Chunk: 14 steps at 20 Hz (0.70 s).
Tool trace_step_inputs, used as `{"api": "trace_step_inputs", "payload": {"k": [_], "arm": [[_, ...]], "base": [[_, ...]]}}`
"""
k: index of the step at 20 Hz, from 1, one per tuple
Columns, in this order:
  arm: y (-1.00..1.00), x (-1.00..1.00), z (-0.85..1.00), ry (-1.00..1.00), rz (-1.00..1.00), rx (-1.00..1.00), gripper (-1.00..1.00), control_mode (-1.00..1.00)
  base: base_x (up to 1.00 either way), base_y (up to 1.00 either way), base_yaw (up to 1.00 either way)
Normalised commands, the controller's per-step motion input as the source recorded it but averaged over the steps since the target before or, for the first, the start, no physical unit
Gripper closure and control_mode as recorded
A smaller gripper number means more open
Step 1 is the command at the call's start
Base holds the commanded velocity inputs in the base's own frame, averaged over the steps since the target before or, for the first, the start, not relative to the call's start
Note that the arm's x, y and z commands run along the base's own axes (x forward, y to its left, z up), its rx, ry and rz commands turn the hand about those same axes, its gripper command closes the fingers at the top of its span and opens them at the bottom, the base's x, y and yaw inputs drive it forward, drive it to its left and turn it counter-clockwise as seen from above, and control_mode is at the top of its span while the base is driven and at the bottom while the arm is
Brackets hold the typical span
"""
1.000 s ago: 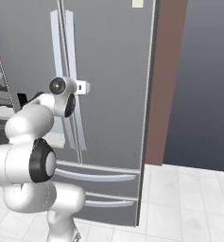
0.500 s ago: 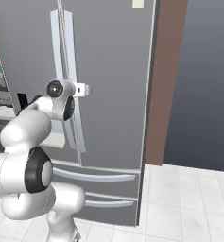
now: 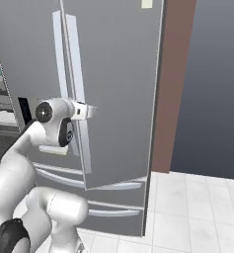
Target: Take the lemon wedge from the fridge and place it on the plate with fish on the dining counter.
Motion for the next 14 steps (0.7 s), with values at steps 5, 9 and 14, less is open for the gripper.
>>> {"api": "trace_step_inputs", "payload": {"k": [5,9,14], "arm": [[-0.64,-1.00,0.24,0.00,-0.32,0.22,1.00,-1.00],[-0.51,-1.00,0.72,0.02,-0.40,0.30,-1.00,-1.00],[-0.04,-1.00,1.00,0.01,-0.37,0.23,-1.00,-1.00]], "base": [[0.00,0.00,0.00],[0.00,0.00,0.00],[0.00,0.00,0.00]]}}
